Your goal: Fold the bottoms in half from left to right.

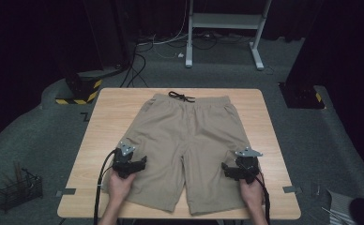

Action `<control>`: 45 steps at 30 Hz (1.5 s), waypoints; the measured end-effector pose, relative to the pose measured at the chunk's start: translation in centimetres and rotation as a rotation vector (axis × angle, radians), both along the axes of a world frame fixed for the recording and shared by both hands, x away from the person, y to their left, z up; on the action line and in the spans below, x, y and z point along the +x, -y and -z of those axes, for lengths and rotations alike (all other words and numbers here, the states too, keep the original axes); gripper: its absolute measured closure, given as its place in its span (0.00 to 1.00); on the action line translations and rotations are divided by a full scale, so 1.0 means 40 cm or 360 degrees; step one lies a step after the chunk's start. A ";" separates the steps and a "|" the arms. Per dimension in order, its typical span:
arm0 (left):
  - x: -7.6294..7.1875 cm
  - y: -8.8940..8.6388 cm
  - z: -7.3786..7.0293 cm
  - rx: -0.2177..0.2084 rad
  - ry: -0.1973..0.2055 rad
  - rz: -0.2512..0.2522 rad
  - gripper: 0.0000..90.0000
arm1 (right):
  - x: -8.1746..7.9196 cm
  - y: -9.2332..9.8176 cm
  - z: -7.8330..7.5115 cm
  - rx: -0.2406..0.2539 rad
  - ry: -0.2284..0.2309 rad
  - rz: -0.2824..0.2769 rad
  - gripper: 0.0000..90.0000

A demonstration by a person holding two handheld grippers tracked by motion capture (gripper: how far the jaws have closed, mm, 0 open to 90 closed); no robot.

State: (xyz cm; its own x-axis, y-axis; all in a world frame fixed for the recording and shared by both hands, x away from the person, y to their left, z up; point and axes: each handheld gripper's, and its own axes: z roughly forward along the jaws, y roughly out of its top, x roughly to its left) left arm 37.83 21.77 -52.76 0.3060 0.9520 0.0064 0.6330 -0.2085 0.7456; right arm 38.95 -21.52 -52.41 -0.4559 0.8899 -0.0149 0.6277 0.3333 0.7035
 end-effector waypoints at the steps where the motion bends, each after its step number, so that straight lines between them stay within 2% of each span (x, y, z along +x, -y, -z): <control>1: 0.000 0.000 0.000 -0.0001 0.0000 0.0000 0.28 | 0.000 0.000 0.000 0.0000 0.0000 0.0000 0.14; 16: 0.000 0.000 0.000 -0.0002 -0.0002 -0.0003 0.28 | -0.002 -0.002 0.000 0.0000 0.0001 -0.0022 0.14; 17: 0.001 0.000 0.000 -0.0002 -0.0001 -0.0002 0.28 | -0.007 -0.010 -0.001 -0.0028 0.0032 -0.0032 0.14; 21: 0.004 0.001 0.000 -0.0009 0.0000 0.0024 0.29 | -0.005 -0.008 0.000 0.0002 0.0004 -0.0058 0.15; 24: 0.011 0.003 -0.006 -0.0001 -0.0032 0.0028 0.30 | -0.007 -0.009 0.000 0.0003 0.0001 -0.0049 0.15; 25: 0.013 0.004 -0.006 -0.0028 -0.0028 0.0018 0.31 | -0.008 -0.009 -0.002 -0.0004 -0.0010 -0.0053 0.18; 27: 0.021 0.001 -0.012 -0.0075 -0.0058 0.0025 0.34 | -0.011 -0.007 -0.011 -0.0006 -0.0018 -0.0026 0.36; 29: 0.031 0.003 -0.022 -0.0068 -0.0056 0.0035 0.33 | -0.010 -0.005 -0.017 0.0024 -0.0006 -0.0025 0.36; 34: 0.061 0.009 -0.049 -0.0137 -0.0051 0.0087 0.33 | 0.019 -0.009 -0.058 0.0152 0.0015 -0.0018 0.34; 36: 0.079 0.014 -0.058 -0.0103 -0.0049 0.0101 0.33 | 0.042 -0.018 -0.075 0.0158 0.0043 -0.0007 0.32; 38: 0.095 0.012 -0.062 -0.0122 -0.0047 0.0100 0.35 | 0.069 -0.029 -0.085 0.0169 0.0030 -0.0026 0.31; 39: 0.095 0.012 -0.062 -0.0122 -0.0047 0.0100 0.35 | 0.069 -0.029 -0.085 0.0169 0.0030 -0.0026 0.31; 40: 0.113 0.012 -0.065 -0.0119 -0.0054 0.0087 0.35 | 0.095 -0.045 -0.091 0.0162 0.0024 -0.0034 0.32; 42: 0.125 0.005 -0.065 -0.0172 -0.0034 0.0069 0.37 | 0.110 -0.054 -0.091 0.0170 0.0029 -0.0024 0.35; 43: 0.136 0.005 -0.067 -0.0160 -0.0058 0.0074 0.37 | 0.119 -0.057 -0.089 0.0191 0.0018 -0.0024 0.36; 45: 0.149 0.009 -0.068 -0.0131 -0.0054 0.0084 0.36 | 0.135 -0.065 -0.086 0.0179 0.0019 -0.0015 0.39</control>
